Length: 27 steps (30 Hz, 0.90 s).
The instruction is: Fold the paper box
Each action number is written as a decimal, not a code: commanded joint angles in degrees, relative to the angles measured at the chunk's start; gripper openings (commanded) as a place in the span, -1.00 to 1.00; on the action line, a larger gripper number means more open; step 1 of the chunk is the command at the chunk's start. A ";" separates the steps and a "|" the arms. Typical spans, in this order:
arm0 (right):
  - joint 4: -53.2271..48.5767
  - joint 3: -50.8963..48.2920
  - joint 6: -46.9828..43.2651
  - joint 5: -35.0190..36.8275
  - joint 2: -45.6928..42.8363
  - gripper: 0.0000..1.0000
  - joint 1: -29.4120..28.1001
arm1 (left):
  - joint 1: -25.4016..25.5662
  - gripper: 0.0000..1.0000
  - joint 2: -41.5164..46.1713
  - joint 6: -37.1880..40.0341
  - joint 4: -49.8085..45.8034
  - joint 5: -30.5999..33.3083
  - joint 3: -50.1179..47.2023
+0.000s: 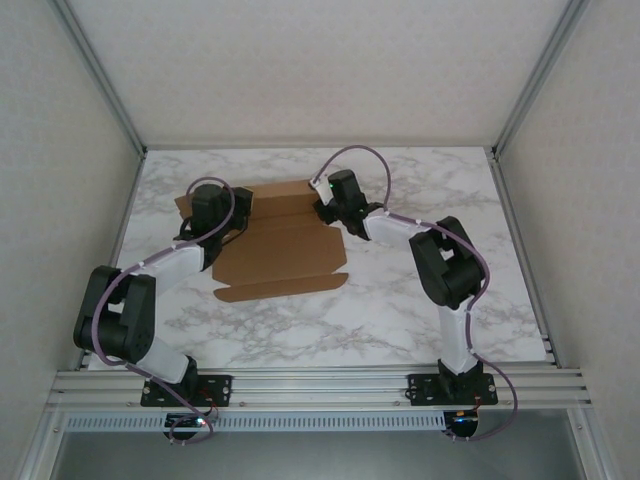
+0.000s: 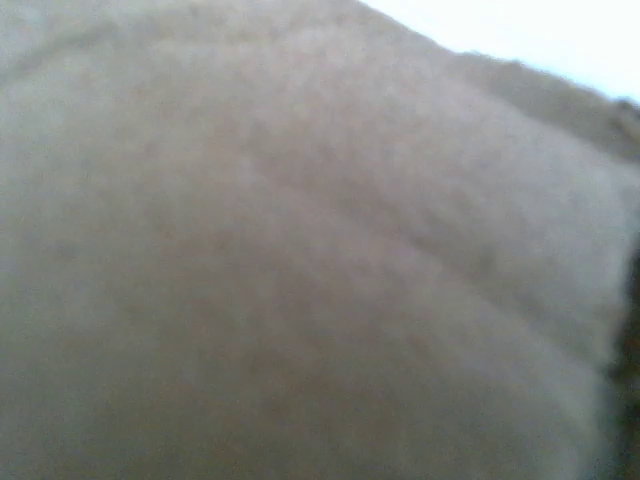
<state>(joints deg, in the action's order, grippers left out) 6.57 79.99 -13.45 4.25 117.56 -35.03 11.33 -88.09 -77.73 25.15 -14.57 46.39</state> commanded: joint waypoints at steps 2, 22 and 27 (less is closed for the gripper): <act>-3.57 4.61 1.84 8.71 2.91 -0.43 -1.70 | 2.29 -1.00 -0.01 -1.26 -10.53 -3.91 -1.00; -25.02 22.88 16.34 33.06 12.63 -0.83 -4.57 | 2.55 -1.00 -1.82 -4.12 -12.28 -2.22 1.00; -25.76 23.24 20.29 36.43 13.38 -0.93 -4.53 | 2.55 -1.00 -1.99 -4.06 -12.75 -2.06 1.51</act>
<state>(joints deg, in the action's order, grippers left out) -14.44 102.21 6.07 30.94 128.18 -40.69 12.03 -88.44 -81.95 22.24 -10.63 48.69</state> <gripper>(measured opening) 0.112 0.053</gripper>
